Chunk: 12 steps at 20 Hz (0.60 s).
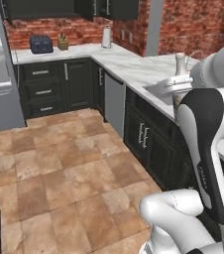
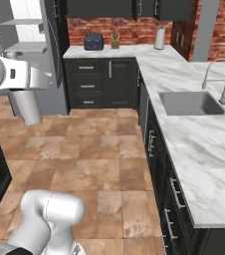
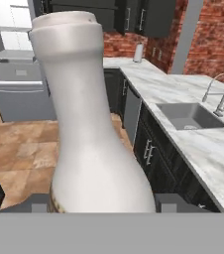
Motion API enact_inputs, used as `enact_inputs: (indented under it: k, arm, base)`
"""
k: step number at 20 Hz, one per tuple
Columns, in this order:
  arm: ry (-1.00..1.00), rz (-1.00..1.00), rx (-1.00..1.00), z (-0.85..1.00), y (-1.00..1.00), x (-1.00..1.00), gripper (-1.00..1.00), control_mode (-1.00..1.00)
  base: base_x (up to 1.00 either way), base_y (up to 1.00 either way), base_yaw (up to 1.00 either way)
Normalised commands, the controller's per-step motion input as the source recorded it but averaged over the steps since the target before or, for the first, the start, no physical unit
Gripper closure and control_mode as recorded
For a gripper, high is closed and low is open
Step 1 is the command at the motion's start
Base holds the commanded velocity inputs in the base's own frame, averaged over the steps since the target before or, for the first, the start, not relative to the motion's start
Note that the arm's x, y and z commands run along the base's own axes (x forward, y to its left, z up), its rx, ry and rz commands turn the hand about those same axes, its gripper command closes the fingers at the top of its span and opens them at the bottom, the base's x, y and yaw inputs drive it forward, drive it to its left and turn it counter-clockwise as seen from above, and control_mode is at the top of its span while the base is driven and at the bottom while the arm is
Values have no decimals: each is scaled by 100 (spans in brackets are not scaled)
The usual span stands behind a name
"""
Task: There is a bowl on the dining counter. Grab a lemon wedge from the fridge and place it in the bowl. Then get the liquor bottle and glass cup from the cabinet and place them next to the bowl.
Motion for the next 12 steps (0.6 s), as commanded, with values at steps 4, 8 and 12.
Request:
enact_inputs:
  k: [4,8,12]
  arm:
    - [0,0,0,0,0,0,100,100]
    - [0,0,0,0,0,0,100,100]
    - [0,0,0,0,0,0,100,100]
  base:
    - [-100,-63,-4]
    - [-99,-89,-1]
    - [-46,-100,6]
